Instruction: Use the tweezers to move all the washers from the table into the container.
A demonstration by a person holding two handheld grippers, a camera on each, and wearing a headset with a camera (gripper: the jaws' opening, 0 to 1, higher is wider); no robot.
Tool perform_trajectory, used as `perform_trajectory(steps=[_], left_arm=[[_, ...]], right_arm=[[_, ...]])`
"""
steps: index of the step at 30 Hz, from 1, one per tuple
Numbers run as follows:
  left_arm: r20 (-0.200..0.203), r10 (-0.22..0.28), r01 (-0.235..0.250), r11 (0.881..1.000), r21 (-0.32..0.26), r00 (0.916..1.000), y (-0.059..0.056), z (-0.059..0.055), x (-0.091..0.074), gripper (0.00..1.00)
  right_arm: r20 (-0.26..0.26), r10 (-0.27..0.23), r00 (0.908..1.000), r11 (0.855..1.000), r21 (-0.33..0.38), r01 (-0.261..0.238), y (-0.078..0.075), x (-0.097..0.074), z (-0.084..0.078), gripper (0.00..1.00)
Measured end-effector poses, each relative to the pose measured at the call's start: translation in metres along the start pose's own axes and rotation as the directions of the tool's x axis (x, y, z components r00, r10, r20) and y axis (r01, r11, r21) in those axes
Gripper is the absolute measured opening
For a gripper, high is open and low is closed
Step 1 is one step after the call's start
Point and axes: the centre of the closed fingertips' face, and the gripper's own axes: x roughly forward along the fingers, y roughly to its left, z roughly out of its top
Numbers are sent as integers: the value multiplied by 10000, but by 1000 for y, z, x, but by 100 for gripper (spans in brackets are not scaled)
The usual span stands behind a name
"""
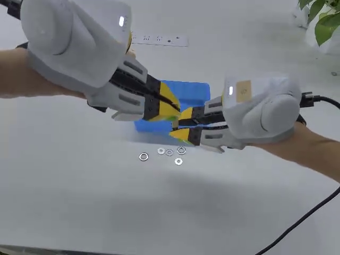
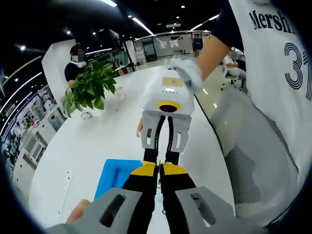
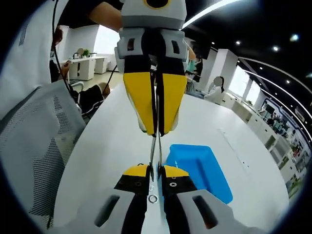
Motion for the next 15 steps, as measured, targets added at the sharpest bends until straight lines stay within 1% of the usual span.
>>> perform_trajectory(steps=[1, 2, 3, 4, 8, 13, 14, 15], left_arm=[[58, -47, 49, 9996, -272, 10000, -2, -1, 0, 6], [88, -108, 112, 9991, -416, 9999, -5, -2, 0, 6], [95, -89, 93, 9994, -337, 9999, -5, -6, 0, 6], [98, -147, 150, 9993, -334, 9998, -8, -7, 0, 6], [175, -255, 263, 9987, -443, 9995, -18, -8, 3, 6], [313, -334, 355, 9972, -662, 9989, -25, -10, 6, 6], [309, -343, 362, 9971, -664, 9989, -26, -10, 7, 6], [281, -368, 382, 9980, -509, 9989, -28, -12, 8, 6]], right_arm=[[5, 46, 10000, 10000, 62, -46, 3, 1, -1, 10], [0, 94, 10000, 9999, 63, -94, 5, 2, -2, 10], [-6, 139, 9999, 9999, 62, -139, 7, 2, -2, 10], [-55, 226, 9997, 9997, 67, -226, 11, 4, -3, 10], [-194, 501, 9986, 9987, -100, -503, 19, 6, -7, 11], [-300, 775, 9965, 9968, -170, -780, 28, 6, -13, 11], [-336, 794, 9963, 9966, -209, -801, 29, 6, -14, 11], [-396, 808, 9959, 9964, -210, -817, 30, 6, -17, 11]])
